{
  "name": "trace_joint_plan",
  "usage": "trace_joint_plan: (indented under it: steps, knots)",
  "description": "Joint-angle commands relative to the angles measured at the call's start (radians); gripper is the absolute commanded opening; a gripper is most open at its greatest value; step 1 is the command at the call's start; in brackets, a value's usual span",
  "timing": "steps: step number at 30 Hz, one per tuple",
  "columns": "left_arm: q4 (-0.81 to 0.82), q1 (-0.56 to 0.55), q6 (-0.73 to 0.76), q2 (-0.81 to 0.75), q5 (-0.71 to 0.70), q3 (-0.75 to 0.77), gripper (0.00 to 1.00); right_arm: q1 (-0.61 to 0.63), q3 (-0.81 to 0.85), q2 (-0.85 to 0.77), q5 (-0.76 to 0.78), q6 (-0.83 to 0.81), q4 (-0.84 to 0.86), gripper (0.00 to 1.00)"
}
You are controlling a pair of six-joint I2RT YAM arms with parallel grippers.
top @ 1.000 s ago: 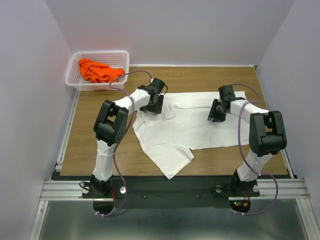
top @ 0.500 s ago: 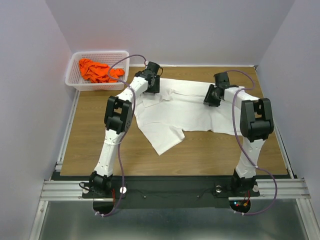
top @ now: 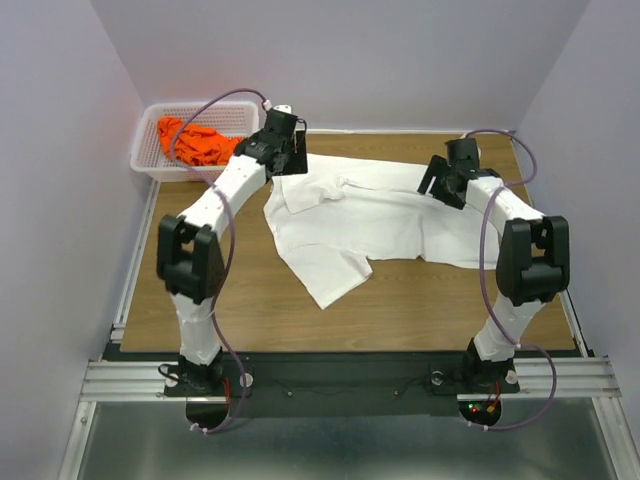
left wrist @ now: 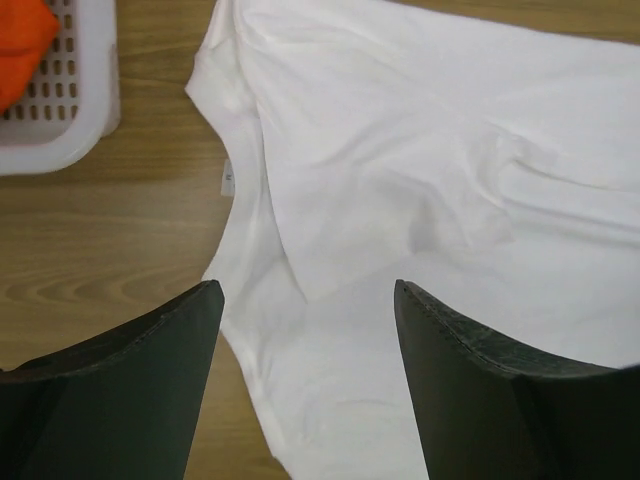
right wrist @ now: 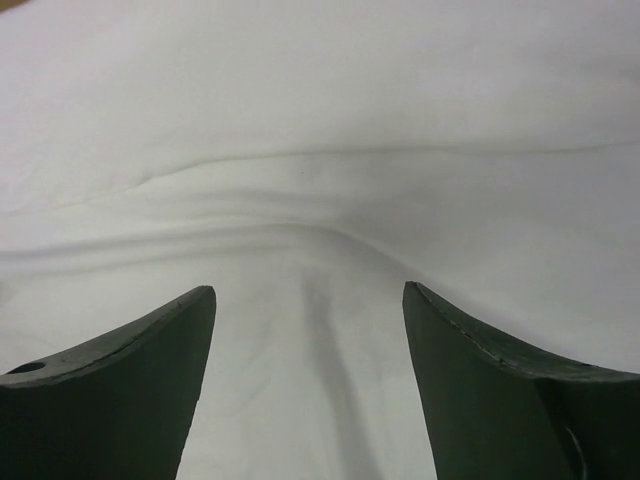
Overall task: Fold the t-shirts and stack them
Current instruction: Fold the tshirt
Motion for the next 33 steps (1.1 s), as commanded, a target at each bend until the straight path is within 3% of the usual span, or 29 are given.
trace_joint_plan:
  steps: [1,8,14,22,33]
  knots:
    - [0.049,-0.01,-0.063,-0.288,-0.049,-0.178,0.81,-0.036,-0.022,-0.095,0.065,0.007,0.021,0.84]
    - [0.061,-0.01,-0.149,-0.548,-0.063,-0.603,0.81,-0.056,-0.117,-0.207,0.131,0.016,0.015,0.92]
    - [0.102,-0.011,-0.218,-0.63,-0.02,-0.804,0.79,-0.111,-0.244,-0.397,0.158,0.013,-0.026,1.0]
    - [0.125,-0.048,-0.39,-0.555,0.003,-0.866,0.74,-0.141,-0.442,-0.612,0.218,0.001,-0.051,1.0]
    - [0.127,-0.092,-0.436,-0.369,-0.03,-0.792,0.61,-0.096,-0.554,-0.765,0.198,0.013,-0.075,0.98]
